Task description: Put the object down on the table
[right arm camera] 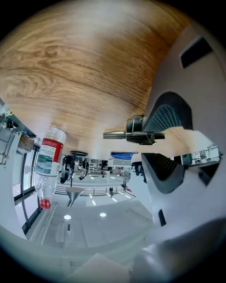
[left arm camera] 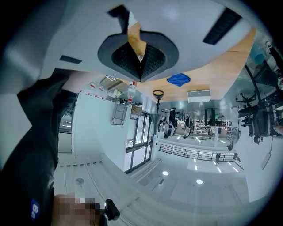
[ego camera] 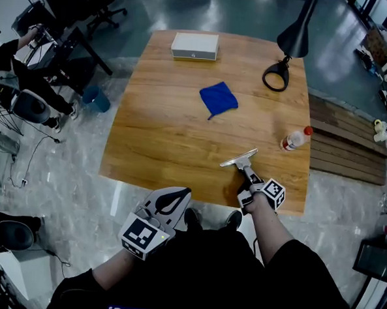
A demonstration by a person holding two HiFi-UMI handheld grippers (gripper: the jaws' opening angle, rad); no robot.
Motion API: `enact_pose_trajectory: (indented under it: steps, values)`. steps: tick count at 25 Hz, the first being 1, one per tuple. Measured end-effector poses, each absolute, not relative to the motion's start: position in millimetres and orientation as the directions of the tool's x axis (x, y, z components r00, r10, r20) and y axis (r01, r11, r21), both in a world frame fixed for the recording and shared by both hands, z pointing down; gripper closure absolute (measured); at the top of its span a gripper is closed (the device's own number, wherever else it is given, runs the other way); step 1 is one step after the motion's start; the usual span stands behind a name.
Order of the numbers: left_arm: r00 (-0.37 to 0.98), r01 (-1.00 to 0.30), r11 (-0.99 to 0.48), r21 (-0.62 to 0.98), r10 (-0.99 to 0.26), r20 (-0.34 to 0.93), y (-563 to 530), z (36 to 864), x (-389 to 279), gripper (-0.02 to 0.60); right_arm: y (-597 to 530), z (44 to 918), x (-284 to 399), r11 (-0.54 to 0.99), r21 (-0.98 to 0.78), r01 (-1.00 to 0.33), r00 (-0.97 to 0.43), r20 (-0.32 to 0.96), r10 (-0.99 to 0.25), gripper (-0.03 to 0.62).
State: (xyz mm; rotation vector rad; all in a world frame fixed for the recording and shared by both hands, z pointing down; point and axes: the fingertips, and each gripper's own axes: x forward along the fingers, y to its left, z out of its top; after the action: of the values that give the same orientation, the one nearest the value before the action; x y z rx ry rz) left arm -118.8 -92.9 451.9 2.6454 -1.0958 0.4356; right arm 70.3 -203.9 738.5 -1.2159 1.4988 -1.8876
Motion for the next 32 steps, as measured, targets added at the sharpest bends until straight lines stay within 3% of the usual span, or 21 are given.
enact_pose_trajectory:
  steps: [9,16,21,26,30,32]
  values:
    - [0.792,-0.601,-0.78,0.175,-0.551,0.264,-88.7,454.1,-116.6,0.574,-164.7,691.3,87.3,-0.263,-0.931,-0.254,-0.435,0.353,-0.829,0.457]
    - [0.854,-0.513,-0.84,0.176,-0.479,0.203,-79.3,435.9,-82.3,0.574,-137.3,561.9,79.5,0.109,-0.878,-0.466,-0.512,0.168,-0.842,0.461]
    - [0.851,-0.521,-0.835,0.176,-0.491,0.187,-69.3,416.5,-63.8,0.574,-103.6,476.6,63.3,0.427,-0.648,-0.63,-0.638,0.119,-0.761,0.579]
    - [0.848,-0.528,-0.832,0.17,-0.508,0.15,-66.4,397.9,-44.5,0.574,-82.4,395.8,39.8,0.698,-0.253,-0.67,-0.73,0.054,-0.681,0.588]
    - [0.849,-0.528,-0.834,0.158,-0.516,0.11,-63.3,385.6,-29.3,0.574,-60.5,362.6,21.4,0.78,0.0,-0.626,-0.78,-0.008,-0.626,0.589]
    - [0.849,-0.529,-0.835,0.153,-0.519,0.101,-61.6,380.9,-24.0,0.574,-54.7,357.6,17.4,0.794,0.036,-0.607,-0.794,-0.029,-0.607,0.589]
